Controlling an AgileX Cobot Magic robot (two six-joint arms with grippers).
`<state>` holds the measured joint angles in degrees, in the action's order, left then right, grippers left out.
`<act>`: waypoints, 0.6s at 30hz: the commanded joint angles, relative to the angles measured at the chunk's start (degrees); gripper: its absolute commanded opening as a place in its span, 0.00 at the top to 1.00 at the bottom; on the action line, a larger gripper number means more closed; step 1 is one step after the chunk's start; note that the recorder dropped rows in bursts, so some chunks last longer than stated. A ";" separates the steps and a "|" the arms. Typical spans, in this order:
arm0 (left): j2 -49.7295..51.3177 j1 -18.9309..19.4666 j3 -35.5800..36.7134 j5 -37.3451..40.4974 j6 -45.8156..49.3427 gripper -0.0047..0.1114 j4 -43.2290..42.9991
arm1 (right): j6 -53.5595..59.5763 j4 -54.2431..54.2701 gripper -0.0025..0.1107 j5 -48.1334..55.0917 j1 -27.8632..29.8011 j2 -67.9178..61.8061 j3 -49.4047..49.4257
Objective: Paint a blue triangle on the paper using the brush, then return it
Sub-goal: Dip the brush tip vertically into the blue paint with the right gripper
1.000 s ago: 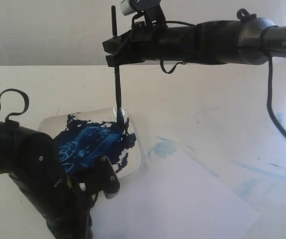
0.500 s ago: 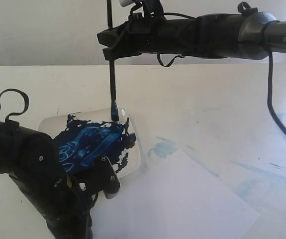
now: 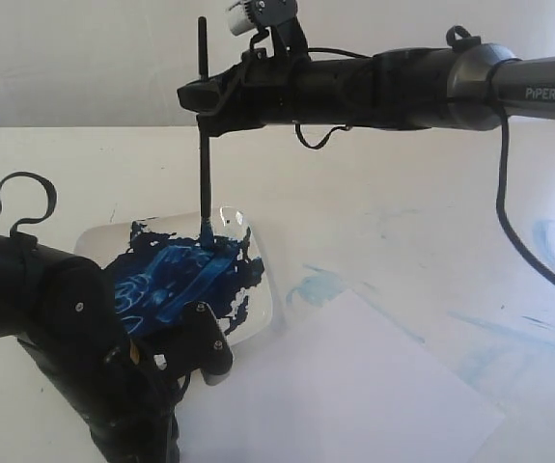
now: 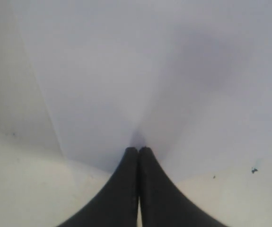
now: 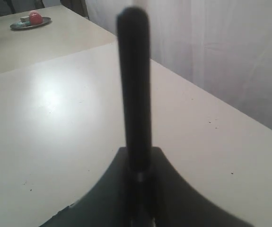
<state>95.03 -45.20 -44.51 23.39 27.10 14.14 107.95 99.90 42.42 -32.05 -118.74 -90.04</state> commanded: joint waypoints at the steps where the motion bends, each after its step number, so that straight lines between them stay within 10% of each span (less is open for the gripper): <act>1: 0.35 -0.08 0.53 1.77 0.01 0.96 0.38 | -0.63 0.05 0.95 0.78 0.11 1.94 -0.54; 18: 0.35 -0.08 0.53 1.77 0.01 0.96 0.38 | -0.63 0.05 0.95 -3.13 0.11 1.04 -0.54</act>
<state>95.03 -45.20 -44.51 23.39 27.10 14.14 107.50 99.81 39.51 -32.05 -117.43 -90.13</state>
